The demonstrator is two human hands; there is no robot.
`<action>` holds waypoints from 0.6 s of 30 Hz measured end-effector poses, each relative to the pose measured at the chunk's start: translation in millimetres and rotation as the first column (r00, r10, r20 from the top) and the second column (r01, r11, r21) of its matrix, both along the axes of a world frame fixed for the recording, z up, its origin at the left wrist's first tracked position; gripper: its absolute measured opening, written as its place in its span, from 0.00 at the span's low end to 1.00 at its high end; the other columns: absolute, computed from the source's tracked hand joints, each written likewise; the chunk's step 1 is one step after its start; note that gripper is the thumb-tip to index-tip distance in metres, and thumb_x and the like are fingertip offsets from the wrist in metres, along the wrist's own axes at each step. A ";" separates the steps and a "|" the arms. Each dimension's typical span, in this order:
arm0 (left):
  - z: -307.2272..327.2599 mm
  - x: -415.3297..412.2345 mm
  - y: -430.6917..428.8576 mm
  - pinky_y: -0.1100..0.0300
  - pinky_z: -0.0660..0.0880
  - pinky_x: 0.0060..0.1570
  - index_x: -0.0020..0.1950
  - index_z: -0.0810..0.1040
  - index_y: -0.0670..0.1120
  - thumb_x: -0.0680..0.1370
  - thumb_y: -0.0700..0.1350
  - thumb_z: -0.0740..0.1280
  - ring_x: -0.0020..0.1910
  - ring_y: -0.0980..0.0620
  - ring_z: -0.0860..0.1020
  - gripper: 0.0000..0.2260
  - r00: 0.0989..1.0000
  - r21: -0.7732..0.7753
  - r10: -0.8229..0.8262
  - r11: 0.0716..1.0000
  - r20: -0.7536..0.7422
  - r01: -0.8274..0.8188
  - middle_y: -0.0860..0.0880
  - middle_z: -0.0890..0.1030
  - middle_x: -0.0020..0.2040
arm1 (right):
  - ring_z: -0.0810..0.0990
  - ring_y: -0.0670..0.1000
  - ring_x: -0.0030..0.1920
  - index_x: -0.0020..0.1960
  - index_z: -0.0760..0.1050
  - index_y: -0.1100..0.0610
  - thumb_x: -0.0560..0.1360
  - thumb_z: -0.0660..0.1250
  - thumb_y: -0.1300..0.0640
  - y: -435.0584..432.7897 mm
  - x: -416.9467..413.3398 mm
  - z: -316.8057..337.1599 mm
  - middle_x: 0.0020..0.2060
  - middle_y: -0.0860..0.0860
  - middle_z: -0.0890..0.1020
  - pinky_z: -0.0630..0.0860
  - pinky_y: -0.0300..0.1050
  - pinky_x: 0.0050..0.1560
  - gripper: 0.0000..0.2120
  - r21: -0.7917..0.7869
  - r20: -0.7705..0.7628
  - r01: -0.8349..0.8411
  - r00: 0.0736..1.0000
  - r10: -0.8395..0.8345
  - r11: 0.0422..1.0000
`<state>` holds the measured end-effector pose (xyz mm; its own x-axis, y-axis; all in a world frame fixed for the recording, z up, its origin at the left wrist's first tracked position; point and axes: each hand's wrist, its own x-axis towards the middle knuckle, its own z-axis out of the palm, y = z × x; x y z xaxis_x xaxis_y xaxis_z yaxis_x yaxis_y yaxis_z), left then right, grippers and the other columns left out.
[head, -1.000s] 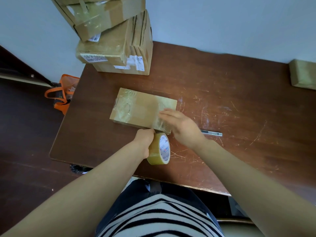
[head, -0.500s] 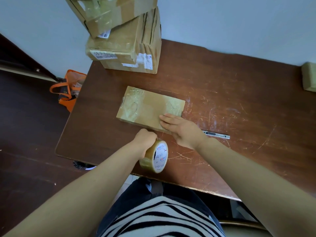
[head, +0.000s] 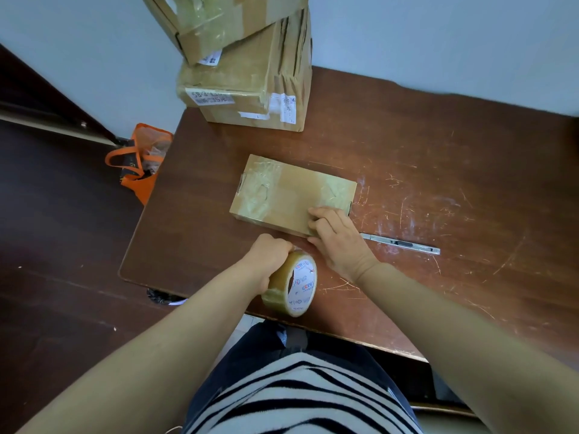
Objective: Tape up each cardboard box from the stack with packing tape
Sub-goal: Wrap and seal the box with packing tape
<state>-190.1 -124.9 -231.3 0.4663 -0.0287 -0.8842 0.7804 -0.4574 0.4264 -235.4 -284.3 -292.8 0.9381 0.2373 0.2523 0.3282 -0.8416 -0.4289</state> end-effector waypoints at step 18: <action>48.5 -0.6 3.1 0.65 0.69 0.26 0.41 0.79 0.42 0.79 0.39 0.64 0.18 0.58 0.73 0.08 0.997 -0.110 0.063 0.992 0.055 -0.056 0.54 0.76 0.21 | 0.66 0.56 0.66 0.57 0.74 0.66 0.64 0.68 0.67 -12.4 -2.6 9.1 0.64 0.60 0.73 0.65 0.50 0.69 0.21 0.021 -0.145 -0.077 0.986 0.079 0.997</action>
